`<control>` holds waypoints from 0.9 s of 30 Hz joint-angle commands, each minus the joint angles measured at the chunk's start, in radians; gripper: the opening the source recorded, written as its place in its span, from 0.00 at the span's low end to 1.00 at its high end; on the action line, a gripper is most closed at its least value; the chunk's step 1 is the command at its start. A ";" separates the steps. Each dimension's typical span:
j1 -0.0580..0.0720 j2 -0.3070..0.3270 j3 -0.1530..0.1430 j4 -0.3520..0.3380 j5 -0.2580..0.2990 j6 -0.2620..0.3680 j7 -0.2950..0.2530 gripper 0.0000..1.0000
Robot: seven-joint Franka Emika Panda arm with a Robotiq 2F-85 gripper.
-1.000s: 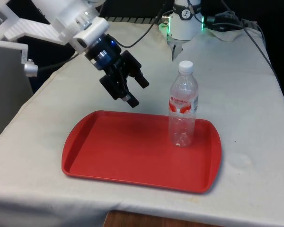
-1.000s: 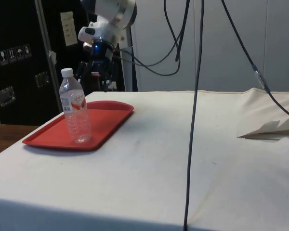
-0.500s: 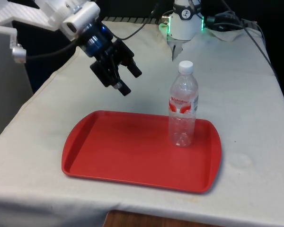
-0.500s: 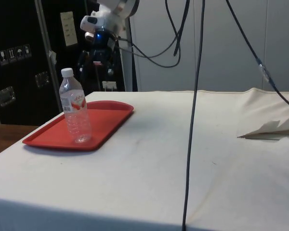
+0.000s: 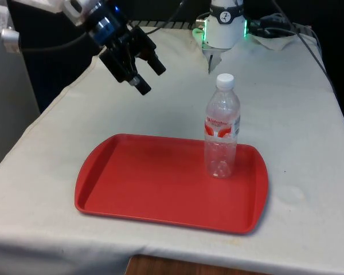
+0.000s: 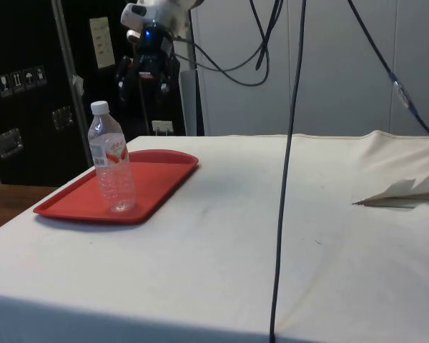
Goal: Place the bottle upright on the tray.
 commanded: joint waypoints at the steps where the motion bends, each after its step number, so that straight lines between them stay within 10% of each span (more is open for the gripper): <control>1: 0.005 -0.008 -0.008 0.001 -0.012 -0.004 0.008 1.00; 27: 0.019 -0.123 -0.039 -0.001 -0.079 -0.060 0.048 1.00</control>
